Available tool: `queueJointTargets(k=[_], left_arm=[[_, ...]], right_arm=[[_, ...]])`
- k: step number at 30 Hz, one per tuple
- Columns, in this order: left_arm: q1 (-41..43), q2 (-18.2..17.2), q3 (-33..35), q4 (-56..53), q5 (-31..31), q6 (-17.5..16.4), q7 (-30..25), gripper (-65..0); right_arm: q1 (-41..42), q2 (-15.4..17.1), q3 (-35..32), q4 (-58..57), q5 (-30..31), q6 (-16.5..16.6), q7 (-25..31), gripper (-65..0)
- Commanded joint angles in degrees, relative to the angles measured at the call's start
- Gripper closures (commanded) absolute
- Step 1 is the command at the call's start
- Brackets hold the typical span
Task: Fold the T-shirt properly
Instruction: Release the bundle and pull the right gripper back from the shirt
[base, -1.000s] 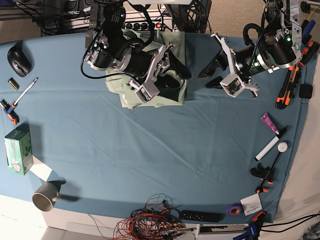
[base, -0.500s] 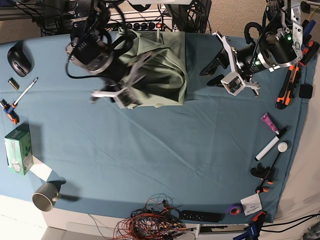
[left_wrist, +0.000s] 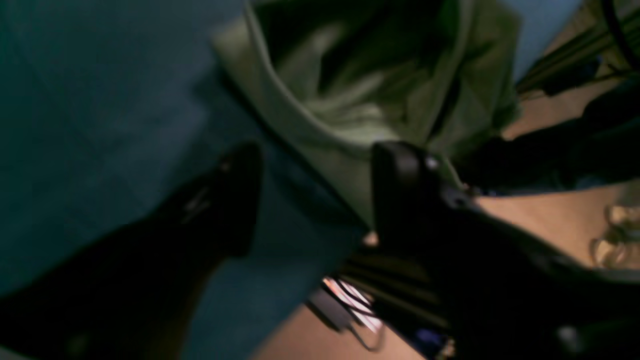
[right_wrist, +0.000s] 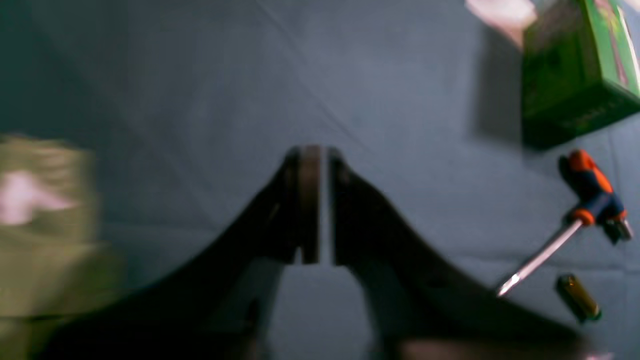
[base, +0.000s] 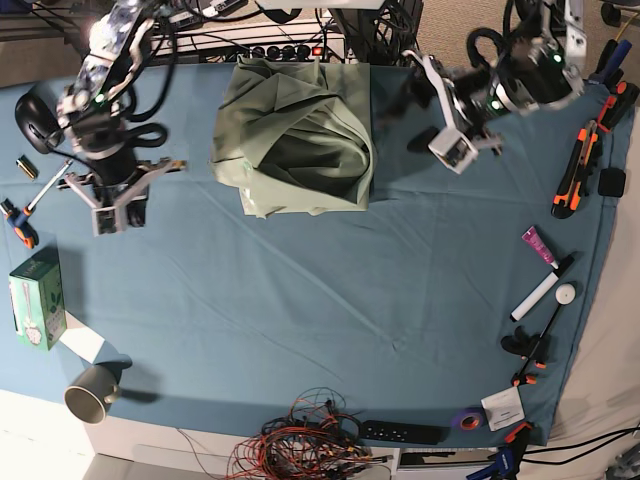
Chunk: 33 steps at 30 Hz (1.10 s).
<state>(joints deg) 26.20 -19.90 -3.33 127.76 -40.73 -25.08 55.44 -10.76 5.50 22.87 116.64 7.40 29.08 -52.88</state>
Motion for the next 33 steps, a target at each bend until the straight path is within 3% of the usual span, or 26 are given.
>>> queueJointTargets(k=[1, 2, 4, 7, 11, 16, 22, 30, 31, 33], left_arm=[[1.01, -0.26, 0.63, 0.98, -0.11, 0.28, -1.46, -37.4], [1.79, -0.26, 1.33, 0.98, 0.55, 0.74, -1.46, -37.4], [3.17, -0.24, 2.75, 0.98, 1.68, 1.70, -1.90, -37.4], [4.92, 0.07, 5.22, 0.98, 4.87, 3.67, -2.91, -37.4], [6.51, 1.79, 8.44, 0.96, 10.56, 6.84, -4.26, -37.4], [6.86, 3.87, 12.55, -0.13, 14.49, 9.92, -5.03, -37.4], [5.88, 6.08, 17.29, -5.73, 16.57, 10.75, -7.69, -37.4], [2.34, 6.73, 18.95, -8.72, 16.57, 10.67, -7.96, -37.4], [2.19, 6.73, 18.95, -8.72, 16.57, 10.67, -8.02, -37.3], [2.19, 6.73, 18.95, -8.72, 16.57, 10.69, -8.63, -37.1]], right_arm=[[1.79, 1.11, 0.11, -1.40, 0.96, -0.02, 1.70, -20.1], [2.82, 1.77, 0.07, -3.74, 1.88, -0.04, 1.86, -26.8], [5.03, 2.78, 0.04, -8.24, 5.62, -0.04, 1.29, -31.6], [9.20, 3.61, 0.04, -13.99, 14.84, 1.01, -5.55, -31.6], [14.25, 4.28, -0.20, -21.70, 28.92, 6.84, -14.91, -31.6], [18.53, 5.88, -3.74, -30.97, 38.18, 10.19, -21.16, -31.6], [21.77, 7.02, -10.03, -36.96, 43.21, 10.92, -23.76, -31.6], [22.18, 7.02, -17.16, -37.16, 43.36, 10.92, -23.56, -31.5], [22.18, 7.02, -17.42, -37.16, 43.36, 10.92, -23.34, -30.3], [22.18, 7.02, -17.57, -37.16, 43.34, 10.92, -22.80, -20.7]])
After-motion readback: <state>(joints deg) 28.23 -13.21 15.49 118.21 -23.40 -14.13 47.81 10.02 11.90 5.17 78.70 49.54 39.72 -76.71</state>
